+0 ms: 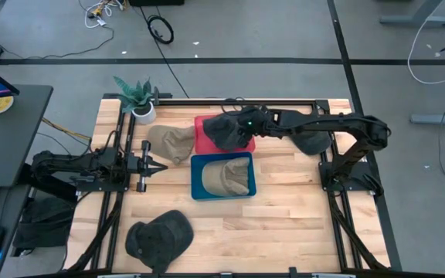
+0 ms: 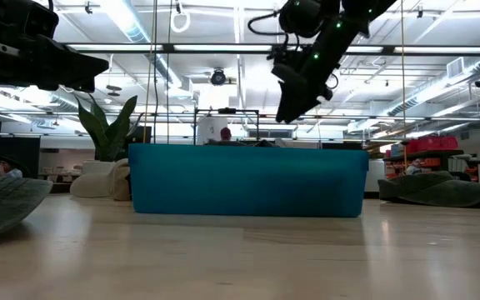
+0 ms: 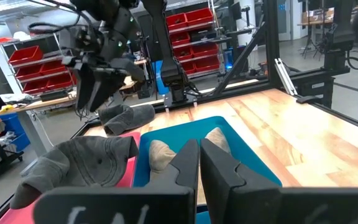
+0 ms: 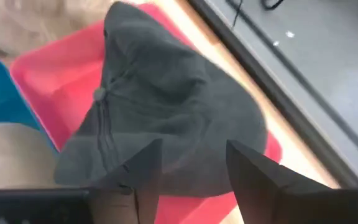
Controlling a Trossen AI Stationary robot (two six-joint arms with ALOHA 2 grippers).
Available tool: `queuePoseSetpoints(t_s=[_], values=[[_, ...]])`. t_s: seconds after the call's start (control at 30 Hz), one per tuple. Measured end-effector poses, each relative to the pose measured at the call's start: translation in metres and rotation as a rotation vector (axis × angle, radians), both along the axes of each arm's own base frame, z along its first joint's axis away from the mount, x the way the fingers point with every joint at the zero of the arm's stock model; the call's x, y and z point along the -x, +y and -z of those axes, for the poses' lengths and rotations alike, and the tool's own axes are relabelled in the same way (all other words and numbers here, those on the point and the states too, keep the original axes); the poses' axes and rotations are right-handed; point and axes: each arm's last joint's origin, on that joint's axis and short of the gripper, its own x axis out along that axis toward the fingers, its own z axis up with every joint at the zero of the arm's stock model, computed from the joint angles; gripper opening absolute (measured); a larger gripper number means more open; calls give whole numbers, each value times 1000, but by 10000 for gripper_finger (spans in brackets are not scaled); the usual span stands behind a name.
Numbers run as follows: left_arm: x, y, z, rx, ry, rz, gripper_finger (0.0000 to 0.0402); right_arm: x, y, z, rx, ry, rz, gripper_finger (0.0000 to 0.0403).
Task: Pick & Place hat
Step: Put the bottom right black cap into the red bin
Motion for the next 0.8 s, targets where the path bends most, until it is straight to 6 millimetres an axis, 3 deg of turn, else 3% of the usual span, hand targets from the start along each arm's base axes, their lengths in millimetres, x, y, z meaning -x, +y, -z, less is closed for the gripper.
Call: queuePoseSetpoints(t_s=[0.57, 0.7, 0.8], values=[[0, 0, 0, 0, 1, 1, 18, -23, -28, 45, -82, -24, 94, 171], [0, 0, 0, 0, 0, 1, 18, -26, -30, 56, -95, 2, 107, 128], [0, 0, 0, 0, 0, 0, 18, -25, -30, 56, -89, 16, 99, 59]])
